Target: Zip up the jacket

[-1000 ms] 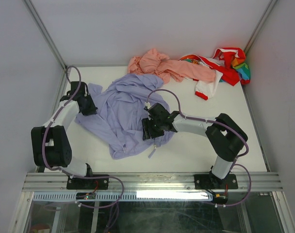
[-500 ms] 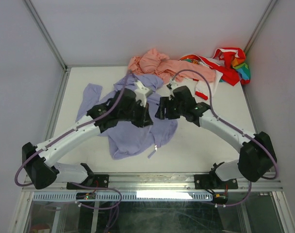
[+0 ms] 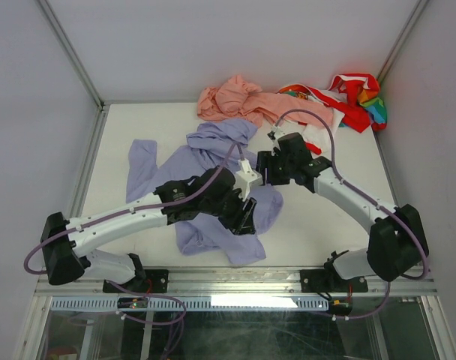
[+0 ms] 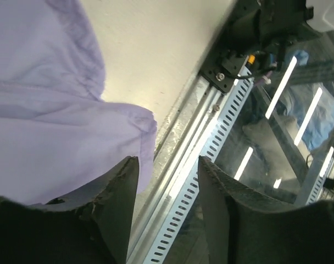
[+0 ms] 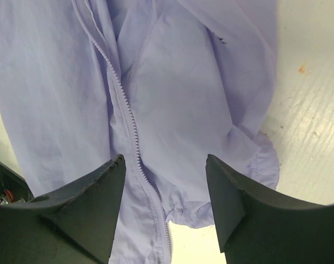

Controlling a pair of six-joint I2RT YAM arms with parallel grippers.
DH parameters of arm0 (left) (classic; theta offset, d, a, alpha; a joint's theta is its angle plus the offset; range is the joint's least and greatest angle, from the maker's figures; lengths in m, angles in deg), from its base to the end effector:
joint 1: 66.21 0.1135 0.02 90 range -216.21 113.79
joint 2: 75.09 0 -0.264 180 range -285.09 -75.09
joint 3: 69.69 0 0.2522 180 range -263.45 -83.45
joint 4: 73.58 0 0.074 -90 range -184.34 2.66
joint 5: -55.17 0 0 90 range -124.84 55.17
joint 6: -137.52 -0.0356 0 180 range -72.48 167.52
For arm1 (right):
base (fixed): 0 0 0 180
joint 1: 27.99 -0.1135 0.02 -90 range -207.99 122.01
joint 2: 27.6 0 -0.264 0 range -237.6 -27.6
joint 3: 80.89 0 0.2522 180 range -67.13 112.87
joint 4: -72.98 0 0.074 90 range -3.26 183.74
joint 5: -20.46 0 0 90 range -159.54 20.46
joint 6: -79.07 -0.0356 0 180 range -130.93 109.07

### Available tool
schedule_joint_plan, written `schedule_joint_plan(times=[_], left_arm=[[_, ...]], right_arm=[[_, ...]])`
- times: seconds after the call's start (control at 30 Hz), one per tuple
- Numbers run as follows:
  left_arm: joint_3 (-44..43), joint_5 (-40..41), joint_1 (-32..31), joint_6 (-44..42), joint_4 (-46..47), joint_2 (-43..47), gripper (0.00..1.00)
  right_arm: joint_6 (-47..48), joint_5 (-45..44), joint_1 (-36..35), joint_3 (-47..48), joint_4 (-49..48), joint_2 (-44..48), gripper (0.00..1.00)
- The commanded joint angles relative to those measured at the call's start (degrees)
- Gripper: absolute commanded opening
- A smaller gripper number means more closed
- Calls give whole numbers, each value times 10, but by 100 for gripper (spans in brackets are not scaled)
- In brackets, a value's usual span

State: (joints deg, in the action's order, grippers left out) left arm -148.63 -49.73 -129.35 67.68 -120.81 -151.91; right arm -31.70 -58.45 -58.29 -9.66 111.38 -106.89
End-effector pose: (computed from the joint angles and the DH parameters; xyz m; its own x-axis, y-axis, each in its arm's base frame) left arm 0.1221 -0.2614 0.3031 -0.6259 0.4986 -0.5997 0.7759 0.4757 -0.4142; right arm 0.2518 0.1551 0.2586 -0.8013 -0.0652 -0.5946 -0.3480 0.8594 0.3747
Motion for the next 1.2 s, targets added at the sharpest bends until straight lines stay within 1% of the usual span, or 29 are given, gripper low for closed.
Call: schedule_joint_plan(times=[0.0, 0.1, 0.17, 0.23, 0.37, 0.47, 0.53, 0.7, 0.83, 0.97, 1.03, 1.1, 1.17], left_arm=[[26, 52, 50, 47, 17, 75, 50], [80, 49, 118, 101, 36, 92, 50], [99, 39, 168, 127, 43, 81, 49], [113, 32, 196, 145, 52, 57, 49], [127, 48, 233, 157, 63, -2, 46], [144, 72, 293, 147, 58, -43, 42], [143, 109, 331, 125, 49, -71, 40], [99, 182, 422, 58, 26, -147, 40], [43, 207, 486, 23, 19, -209, 39], [-18, 226, 534, -4, 21, -263, 38], [-49, 224, 558, -16, 21, -291, 37], [-80, 224, 567, -30, 17, -310, 37], [-100, 217, 568, -43, 15, -304, 39]], right_arm=[[21, 39, -3, -4, 3, -10, 63], [22, 64, -17, -4, -1, -27, 62], [23, 69, -34, 1, 0, -47, 62], [22, 69, -48, 9, 3, -73, 60], [11, 63, -56, 9, -19, -112, 55], [11, 41, -54, 16, -24, -138, 54], [11, 29, -48, 21, -22, -156, 53], [-1, 10, -17, 22, -28, -181, 53], [-2, 1, -1, 21, -33, -180, 55], [-2, 5, 7, 23, -35, -172, 58], [-3, 11, 8, 23, -35, -164, 58], [-5, 18, 7, 21, -31, -156, 58], [-3, 28, 3, 22, -19, -146, 58]])
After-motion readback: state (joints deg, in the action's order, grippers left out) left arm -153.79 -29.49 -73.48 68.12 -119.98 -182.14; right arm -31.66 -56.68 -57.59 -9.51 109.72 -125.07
